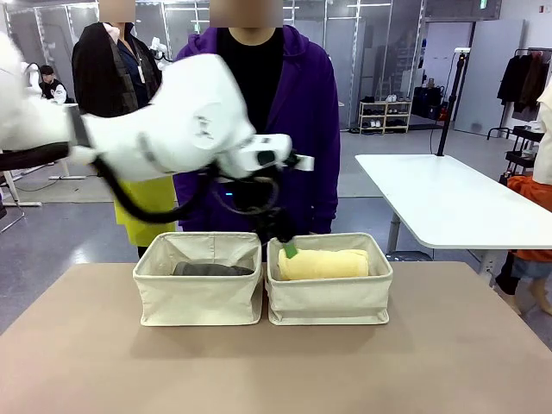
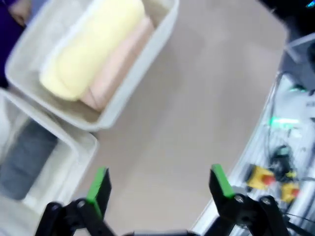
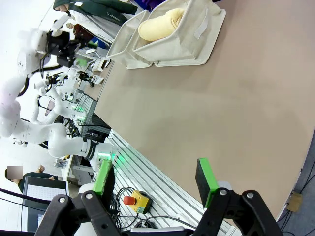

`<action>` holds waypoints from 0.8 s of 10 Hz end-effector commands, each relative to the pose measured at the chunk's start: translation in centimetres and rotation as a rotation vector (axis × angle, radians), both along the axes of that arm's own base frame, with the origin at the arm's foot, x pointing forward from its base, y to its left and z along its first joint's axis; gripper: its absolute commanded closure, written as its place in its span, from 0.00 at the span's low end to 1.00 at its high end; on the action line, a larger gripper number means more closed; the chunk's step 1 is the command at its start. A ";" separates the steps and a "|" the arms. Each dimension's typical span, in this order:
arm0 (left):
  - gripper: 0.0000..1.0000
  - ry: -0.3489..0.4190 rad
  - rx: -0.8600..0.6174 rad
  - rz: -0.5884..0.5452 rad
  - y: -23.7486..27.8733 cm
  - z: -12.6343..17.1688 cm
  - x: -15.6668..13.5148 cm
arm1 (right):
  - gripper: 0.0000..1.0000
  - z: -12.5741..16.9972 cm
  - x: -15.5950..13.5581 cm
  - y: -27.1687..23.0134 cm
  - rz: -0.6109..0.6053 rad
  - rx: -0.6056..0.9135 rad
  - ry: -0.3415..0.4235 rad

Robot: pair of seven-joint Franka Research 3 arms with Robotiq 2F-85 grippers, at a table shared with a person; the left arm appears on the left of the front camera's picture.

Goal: Divide the towels into two baskets.
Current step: Pick up one hotel-folded towel from the bottom of the table and place it in the Fabric basket indicated by the person.

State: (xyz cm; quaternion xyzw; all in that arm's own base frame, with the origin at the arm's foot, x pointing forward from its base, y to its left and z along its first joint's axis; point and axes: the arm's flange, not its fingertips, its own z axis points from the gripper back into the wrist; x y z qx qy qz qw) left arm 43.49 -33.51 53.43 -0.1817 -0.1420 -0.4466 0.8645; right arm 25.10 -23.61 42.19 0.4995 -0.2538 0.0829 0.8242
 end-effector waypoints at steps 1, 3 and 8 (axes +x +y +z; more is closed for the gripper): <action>0.00 0.091 -0.229 0.102 8.6 -1.2 -5.1 | 0.17 0.2 -0.3 0.1 0.000 0.008 -0.023; 0.00 0.122 -0.450 0.277 15.3 -3.2 -8.4 | 0.17 0.2 -0.3 0.1 0.000 0.008 -0.023; 0.00 0.066 -0.596 0.674 31.1 -6.6 -13.2 | 0.17 0.2 -0.3 0.1 0.000 0.008 -0.023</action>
